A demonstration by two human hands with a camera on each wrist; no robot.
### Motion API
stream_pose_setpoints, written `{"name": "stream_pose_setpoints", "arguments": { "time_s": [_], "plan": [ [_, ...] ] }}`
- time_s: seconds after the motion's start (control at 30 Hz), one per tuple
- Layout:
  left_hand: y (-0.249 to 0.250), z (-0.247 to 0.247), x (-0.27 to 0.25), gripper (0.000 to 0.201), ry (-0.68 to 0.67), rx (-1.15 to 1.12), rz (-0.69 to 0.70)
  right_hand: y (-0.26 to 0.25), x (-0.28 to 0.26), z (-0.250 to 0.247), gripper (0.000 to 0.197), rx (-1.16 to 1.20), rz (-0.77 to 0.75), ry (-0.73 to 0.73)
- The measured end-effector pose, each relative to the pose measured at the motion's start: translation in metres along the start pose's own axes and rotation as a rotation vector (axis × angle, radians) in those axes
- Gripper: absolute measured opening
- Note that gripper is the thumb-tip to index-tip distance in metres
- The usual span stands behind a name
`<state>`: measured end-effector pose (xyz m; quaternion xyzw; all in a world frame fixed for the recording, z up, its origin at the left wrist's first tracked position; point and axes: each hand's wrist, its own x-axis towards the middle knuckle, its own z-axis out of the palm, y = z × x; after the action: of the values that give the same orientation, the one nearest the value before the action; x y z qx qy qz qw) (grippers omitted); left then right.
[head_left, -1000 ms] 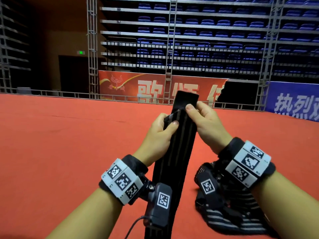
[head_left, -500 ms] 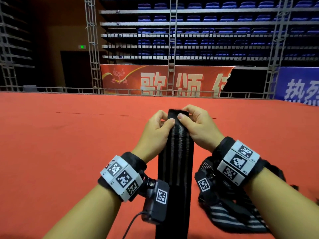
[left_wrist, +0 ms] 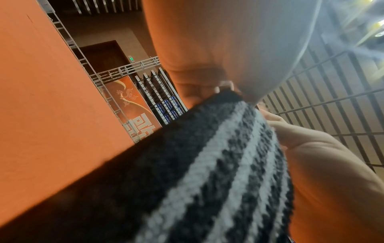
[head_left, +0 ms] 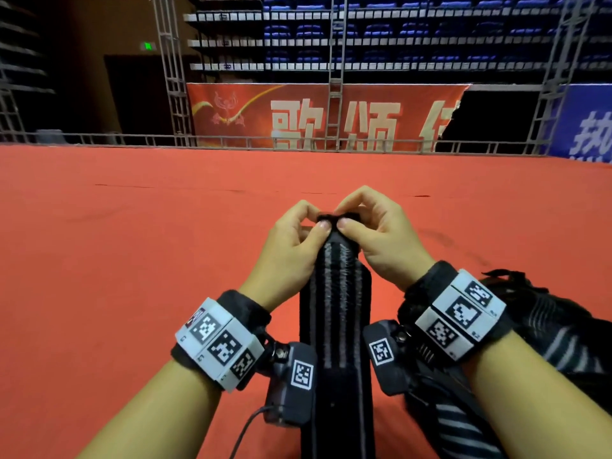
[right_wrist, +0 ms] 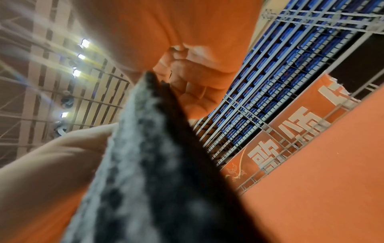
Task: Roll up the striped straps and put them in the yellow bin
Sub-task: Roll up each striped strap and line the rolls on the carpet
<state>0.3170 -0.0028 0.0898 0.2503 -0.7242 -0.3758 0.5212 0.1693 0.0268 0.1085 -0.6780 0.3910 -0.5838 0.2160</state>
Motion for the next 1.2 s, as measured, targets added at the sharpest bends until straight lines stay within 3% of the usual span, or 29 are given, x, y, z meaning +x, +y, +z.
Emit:
{"name": "stream_pose_setpoints", "arguments": {
  "time_s": [0.17, 0.27, 0.37, 0.5, 0.6, 0.7, 0.8, 0.97, 1.03, 1.2],
  "plan": [
    [-0.034, 0.010, 0.022, 0.017, -0.006, -0.001, -0.103, 0.041, 0.008, -0.002, 0.021, -0.005, -0.011, 0.034],
    [-0.052, 0.017, 0.031, 0.037, -0.035, -0.098, -0.191, 0.065, 0.009, -0.004, 0.023, -0.143, -0.053, 0.052],
    [-0.066, 0.025, 0.034, 0.054, -0.040, -0.059, -0.187, 0.084, 0.008, -0.005, 0.018, -0.212, -0.041, 0.070],
    [-0.082, 0.031, 0.034, 0.023, -0.053, 0.079, -0.148, 0.097, 0.004, -0.007, 0.006, -0.113, 0.061, 0.069],
    [-0.093, 0.032, 0.035, 0.020, -0.071, 0.152, -0.086, 0.102, 0.004, -0.012, 0.021, 0.036, 0.172, 0.069],
    [-0.102, 0.033, 0.035, 0.020, -0.073, 0.169, -0.037, 0.110, 0.001, -0.019, 0.006, 0.012, 0.243, 0.047],
    [-0.107, 0.035, 0.033, 0.020, -0.088, 0.156, -0.061, 0.117, -0.004, -0.021, 0.012, -0.084, 0.169, 0.036],
    [-0.113, 0.036, 0.032, 0.064, -0.165, 0.092, -0.163, 0.127, -0.006, -0.019, 0.009, -0.312, -0.002, 0.070],
    [-0.114, 0.036, 0.032, 0.058, -0.179, 0.105, -0.135, 0.128, -0.007, -0.020, 0.009, -0.433, -0.072, 0.077],
    [-0.123, 0.037, 0.035, 0.016, -0.181, 0.080, -0.088, 0.132, -0.010, -0.020, 0.008, -0.575, -0.179, 0.071]
  ]
}}
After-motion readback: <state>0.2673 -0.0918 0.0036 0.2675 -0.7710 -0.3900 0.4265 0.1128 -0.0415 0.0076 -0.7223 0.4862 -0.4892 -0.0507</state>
